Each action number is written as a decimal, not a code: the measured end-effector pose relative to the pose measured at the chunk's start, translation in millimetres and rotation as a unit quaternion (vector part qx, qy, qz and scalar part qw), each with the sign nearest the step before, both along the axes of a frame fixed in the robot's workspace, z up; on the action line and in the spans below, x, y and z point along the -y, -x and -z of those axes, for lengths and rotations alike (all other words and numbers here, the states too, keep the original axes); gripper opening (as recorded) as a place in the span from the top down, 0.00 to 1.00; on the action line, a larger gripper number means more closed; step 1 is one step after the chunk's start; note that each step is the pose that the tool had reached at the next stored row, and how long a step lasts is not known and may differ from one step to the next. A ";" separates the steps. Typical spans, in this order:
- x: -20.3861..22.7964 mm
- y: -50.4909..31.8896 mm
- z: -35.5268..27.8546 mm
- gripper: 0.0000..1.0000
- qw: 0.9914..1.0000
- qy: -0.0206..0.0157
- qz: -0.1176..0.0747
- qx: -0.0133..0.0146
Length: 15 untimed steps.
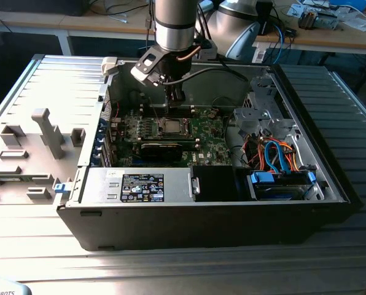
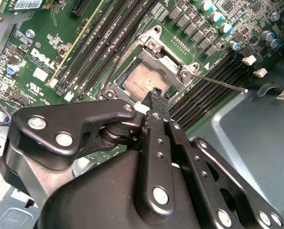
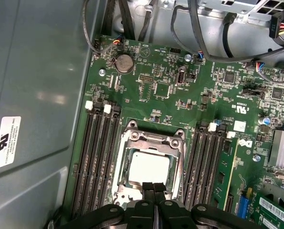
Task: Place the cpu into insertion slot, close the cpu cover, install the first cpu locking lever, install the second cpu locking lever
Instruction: 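Close the cpu cover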
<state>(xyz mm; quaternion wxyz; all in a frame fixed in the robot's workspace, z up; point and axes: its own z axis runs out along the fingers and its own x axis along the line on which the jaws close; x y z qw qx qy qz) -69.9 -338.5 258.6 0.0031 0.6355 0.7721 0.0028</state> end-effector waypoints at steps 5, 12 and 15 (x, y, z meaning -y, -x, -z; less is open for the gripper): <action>0.0 0.0 0.0 0.89 1.000 0.000 -0.003 0.000; 0.0 0.0 0.0 0.89 1.000 0.000 -0.007 0.000; 0.0 0.0 0.0 0.89 1.000 0.000 -0.009 0.000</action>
